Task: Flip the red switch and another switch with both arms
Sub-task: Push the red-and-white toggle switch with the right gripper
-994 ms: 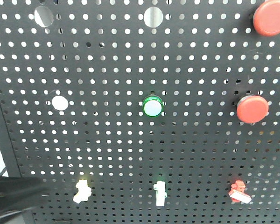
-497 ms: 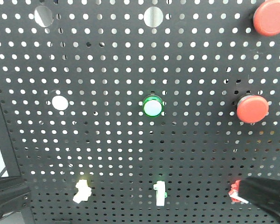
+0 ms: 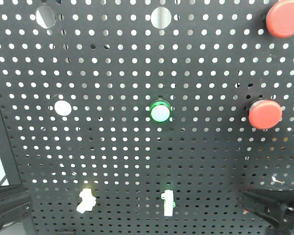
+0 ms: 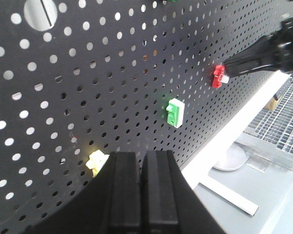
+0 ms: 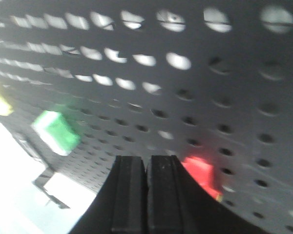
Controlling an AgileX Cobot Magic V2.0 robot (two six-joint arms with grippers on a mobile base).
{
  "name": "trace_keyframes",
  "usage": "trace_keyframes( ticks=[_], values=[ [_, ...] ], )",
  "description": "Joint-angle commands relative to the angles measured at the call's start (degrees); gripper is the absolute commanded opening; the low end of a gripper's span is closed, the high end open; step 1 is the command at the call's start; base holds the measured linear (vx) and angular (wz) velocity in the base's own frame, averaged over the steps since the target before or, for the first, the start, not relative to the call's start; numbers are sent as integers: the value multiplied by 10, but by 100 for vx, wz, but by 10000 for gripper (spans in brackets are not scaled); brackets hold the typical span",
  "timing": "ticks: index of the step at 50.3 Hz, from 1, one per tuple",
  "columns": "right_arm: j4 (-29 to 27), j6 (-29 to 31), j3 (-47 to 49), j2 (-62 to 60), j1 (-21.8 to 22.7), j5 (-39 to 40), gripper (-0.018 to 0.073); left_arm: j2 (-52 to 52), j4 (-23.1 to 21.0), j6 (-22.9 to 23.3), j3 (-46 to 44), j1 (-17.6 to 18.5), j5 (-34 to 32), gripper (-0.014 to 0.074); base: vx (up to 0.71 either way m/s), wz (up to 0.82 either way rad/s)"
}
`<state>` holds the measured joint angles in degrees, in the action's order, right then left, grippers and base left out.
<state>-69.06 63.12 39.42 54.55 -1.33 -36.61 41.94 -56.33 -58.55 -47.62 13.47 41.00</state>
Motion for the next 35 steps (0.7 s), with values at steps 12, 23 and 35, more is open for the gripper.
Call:
trace_keyframes(
  ticks=[12,23,35],
  values=[
    [16,1,20,39,2,-64,-6,-2,-25,7,-17,-1,-19,3,0,0],
    [18,-4,20,37,2,-60,-6,-2,-13,7,-17,-1,-19,3,0,0],
    [-27,40,20,-20,2,-57,-6,-2,-13,7,-17,-1,-19,3,0,0]
  ],
)
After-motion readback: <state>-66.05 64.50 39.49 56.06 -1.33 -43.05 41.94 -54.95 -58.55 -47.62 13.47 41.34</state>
